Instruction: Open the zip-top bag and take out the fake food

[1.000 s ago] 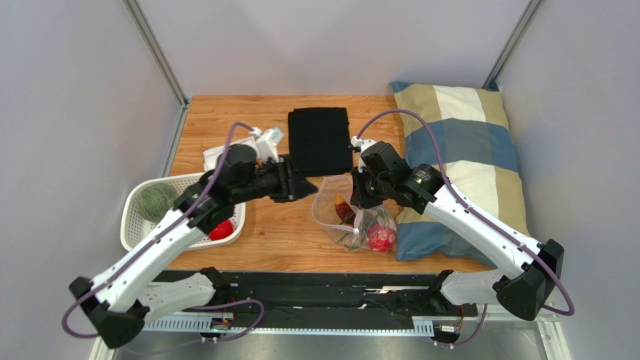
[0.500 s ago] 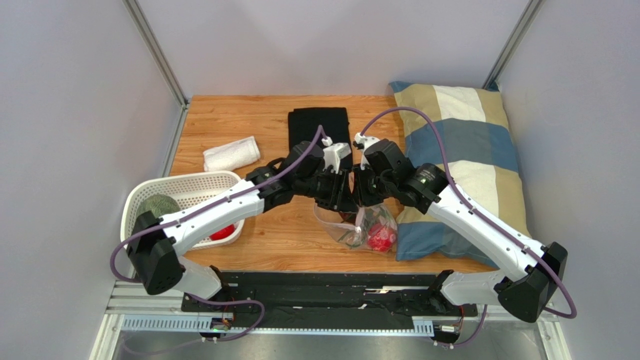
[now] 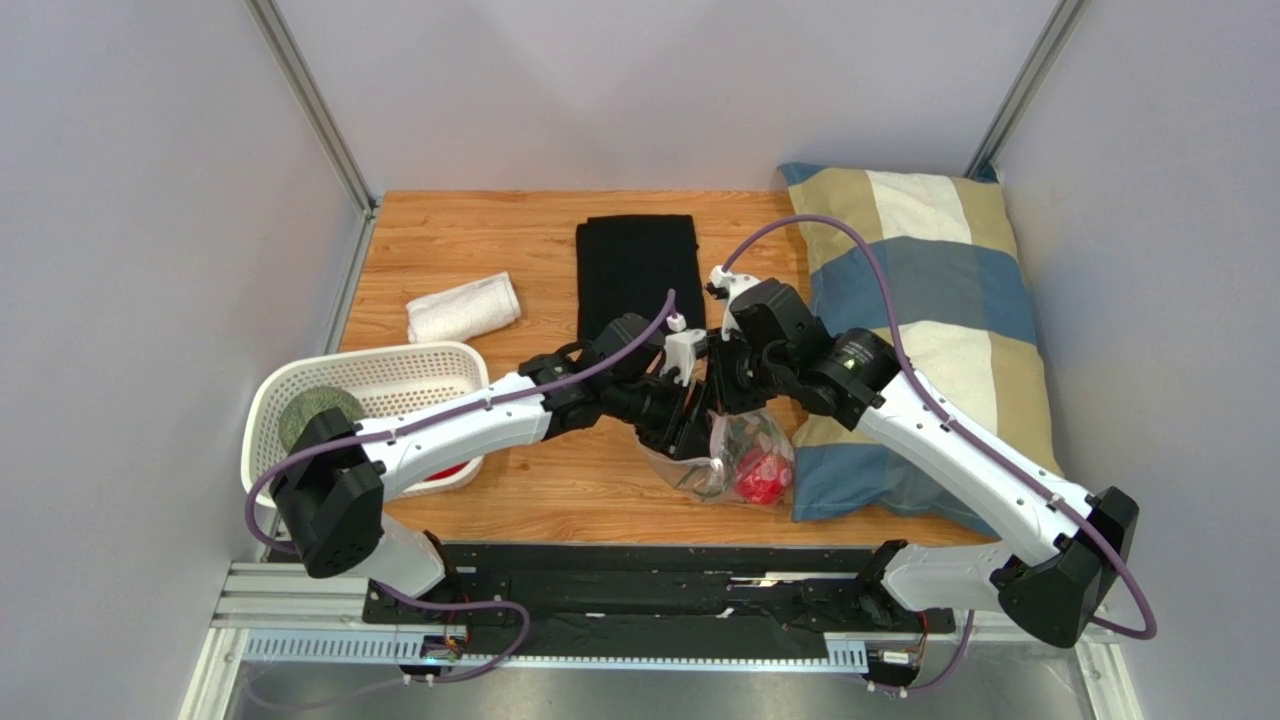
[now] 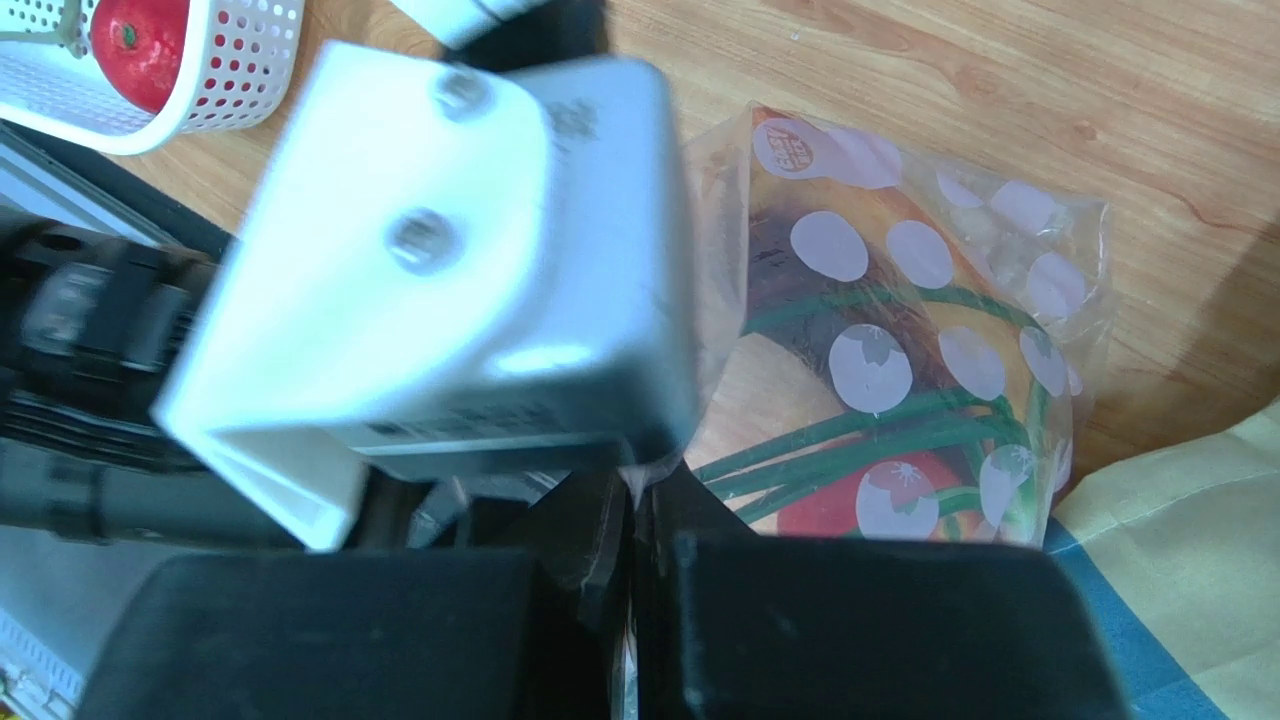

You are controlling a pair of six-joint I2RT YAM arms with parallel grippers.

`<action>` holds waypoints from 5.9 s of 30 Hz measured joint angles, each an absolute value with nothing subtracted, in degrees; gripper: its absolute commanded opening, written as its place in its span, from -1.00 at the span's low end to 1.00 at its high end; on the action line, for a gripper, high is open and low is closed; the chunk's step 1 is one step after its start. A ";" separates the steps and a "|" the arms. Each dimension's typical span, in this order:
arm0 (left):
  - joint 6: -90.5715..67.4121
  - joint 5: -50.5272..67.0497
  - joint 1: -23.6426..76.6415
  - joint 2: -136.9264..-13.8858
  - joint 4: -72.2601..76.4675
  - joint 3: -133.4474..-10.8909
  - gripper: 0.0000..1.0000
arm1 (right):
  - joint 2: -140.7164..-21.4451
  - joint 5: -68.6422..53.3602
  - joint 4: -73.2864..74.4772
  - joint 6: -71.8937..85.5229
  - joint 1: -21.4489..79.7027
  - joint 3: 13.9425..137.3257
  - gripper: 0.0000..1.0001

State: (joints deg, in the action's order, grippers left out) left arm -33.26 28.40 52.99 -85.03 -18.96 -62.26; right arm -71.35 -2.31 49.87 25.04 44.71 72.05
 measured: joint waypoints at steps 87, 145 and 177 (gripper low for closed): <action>-45.63 -16.95 -6.11 -54.98 -58.54 -52.27 0.93 | -70.87 -5.08 51.83 22.06 38.44 68.66 -1.00; -49.25 16.84 47.00 -80.79 -32.40 -75.42 -0.72 | -76.31 -11.62 50.74 25.26 38.94 80.03 -1.00; -54.59 1.52 44.95 -84.27 -40.07 -76.64 -0.74 | -81.47 -8.34 42.50 36.88 44.58 85.58 -1.00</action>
